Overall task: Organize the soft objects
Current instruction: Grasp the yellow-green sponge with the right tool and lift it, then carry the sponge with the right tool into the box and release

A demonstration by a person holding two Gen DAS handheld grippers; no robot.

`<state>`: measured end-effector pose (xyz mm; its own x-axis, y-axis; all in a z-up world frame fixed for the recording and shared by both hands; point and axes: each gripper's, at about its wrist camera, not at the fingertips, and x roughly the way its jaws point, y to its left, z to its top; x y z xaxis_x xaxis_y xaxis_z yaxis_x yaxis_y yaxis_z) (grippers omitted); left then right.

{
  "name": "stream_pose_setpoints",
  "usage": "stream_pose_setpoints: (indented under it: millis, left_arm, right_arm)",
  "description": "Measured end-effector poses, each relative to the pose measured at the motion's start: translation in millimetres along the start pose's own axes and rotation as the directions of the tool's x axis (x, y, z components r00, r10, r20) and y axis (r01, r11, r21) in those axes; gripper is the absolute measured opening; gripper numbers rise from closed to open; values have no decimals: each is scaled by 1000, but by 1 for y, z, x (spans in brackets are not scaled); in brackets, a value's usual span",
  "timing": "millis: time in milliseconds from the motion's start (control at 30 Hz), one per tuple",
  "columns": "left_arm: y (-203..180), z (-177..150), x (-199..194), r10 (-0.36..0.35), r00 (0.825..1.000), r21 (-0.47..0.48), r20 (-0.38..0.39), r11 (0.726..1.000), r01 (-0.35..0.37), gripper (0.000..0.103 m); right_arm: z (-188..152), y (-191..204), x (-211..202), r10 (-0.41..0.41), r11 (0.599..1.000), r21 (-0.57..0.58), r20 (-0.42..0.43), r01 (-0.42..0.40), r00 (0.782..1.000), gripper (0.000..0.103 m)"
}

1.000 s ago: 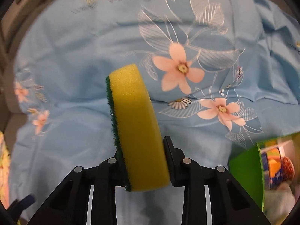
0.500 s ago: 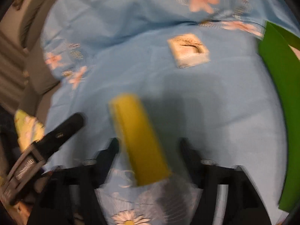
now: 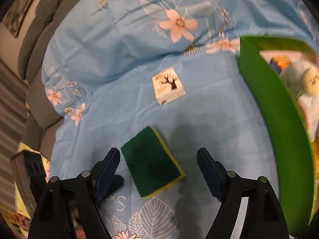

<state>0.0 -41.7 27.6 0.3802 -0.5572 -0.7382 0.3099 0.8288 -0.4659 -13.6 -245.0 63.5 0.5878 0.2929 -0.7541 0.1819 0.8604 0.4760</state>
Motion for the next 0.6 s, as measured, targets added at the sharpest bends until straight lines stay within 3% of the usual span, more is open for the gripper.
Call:
stream_pose_setpoints:
  millis: [167,233,300,400,467,600]
  left_arm:
    - [-15,-5,14,-30,1000,59,-7,998,30,79]
    - [-19,-7,18,-44,999,82,-17,996,45,66]
    - [-23,-10,24,-47,999,106,-26,993,49,65]
    - [-24,-9,27,-55,998,118,-6,991,56,47]
    - [-24,-7,26,-93,996,101,-11,990,94,46]
    - [-24,-7,22,-83,997,82,8,993,82,44]
  right_arm:
    - [-4,-2,27,1,1000,22,-76,0,997,77]
    - [-5,-1,35,10,1000,20,-96,-8,995,71]
    - [-7,-2,42,26,1000,19,-115,-24,993,63]
    - [-9,1,45,24,1000,5,-106,-23,994,55]
    - [-10,2,45,20,1000,-7,-107,-21,994,54]
    - [-12,2,40,46,999,13,-108,-44,993,51]
